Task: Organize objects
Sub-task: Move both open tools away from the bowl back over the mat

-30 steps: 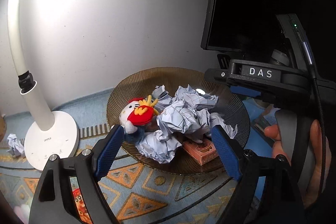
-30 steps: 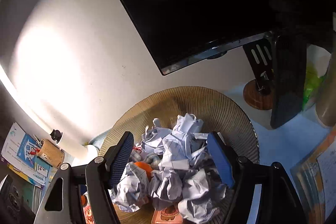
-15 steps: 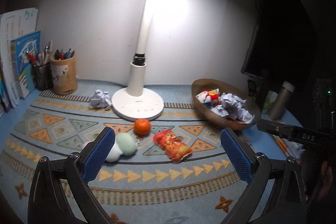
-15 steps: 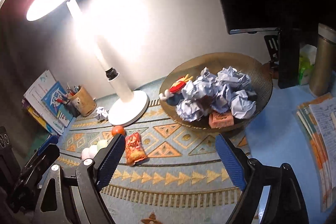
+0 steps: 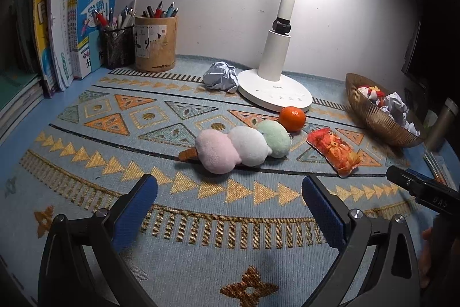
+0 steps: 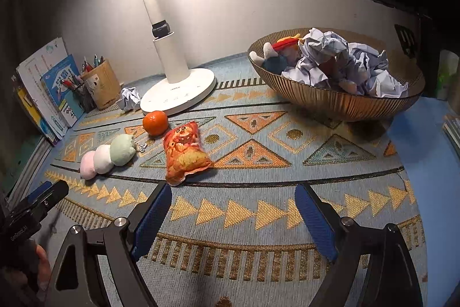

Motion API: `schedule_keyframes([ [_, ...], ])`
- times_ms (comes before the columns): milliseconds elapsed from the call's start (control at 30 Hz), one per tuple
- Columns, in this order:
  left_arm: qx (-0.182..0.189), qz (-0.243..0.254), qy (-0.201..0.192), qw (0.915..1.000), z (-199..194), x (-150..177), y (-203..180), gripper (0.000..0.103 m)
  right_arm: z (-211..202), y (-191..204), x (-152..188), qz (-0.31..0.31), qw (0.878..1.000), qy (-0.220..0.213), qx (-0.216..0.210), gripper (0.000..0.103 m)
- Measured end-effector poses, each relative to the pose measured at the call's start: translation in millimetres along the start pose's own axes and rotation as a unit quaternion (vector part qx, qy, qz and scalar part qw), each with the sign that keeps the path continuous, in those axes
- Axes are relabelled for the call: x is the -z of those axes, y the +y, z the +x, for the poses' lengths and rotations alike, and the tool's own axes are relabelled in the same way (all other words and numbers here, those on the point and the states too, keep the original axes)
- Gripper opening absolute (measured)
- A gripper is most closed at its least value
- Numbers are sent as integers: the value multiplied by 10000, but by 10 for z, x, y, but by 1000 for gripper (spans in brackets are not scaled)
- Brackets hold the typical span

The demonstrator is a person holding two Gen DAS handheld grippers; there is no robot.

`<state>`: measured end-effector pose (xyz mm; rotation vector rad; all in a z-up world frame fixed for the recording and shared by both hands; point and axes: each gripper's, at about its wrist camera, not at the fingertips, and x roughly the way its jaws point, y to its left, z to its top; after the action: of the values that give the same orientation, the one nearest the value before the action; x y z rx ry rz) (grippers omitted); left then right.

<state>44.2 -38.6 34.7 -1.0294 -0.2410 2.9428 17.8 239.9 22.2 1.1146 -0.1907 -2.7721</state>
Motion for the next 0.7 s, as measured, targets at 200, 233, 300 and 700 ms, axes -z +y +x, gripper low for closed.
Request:
schedule_keyframes([
  [200, 61, -237, 73, 9997, 21, -4, 96, 101, 62, -13, -7, 20, 9999, 124, 22, 87],
  [233, 64, -259, 87, 9996, 26, -3, 105, 101, 58, 3, -4, -27, 9999, 108, 61, 87],
  [300, 72, -284, 102, 9995, 29, -2, 110, 101, 7, 47, 1, -146, 9997, -46, 187, 87],
  [700, 535, -310, 440, 9971, 106, -22, 123, 101, -51, 174, 31, -517, 9978, -195, 375, 87],
])
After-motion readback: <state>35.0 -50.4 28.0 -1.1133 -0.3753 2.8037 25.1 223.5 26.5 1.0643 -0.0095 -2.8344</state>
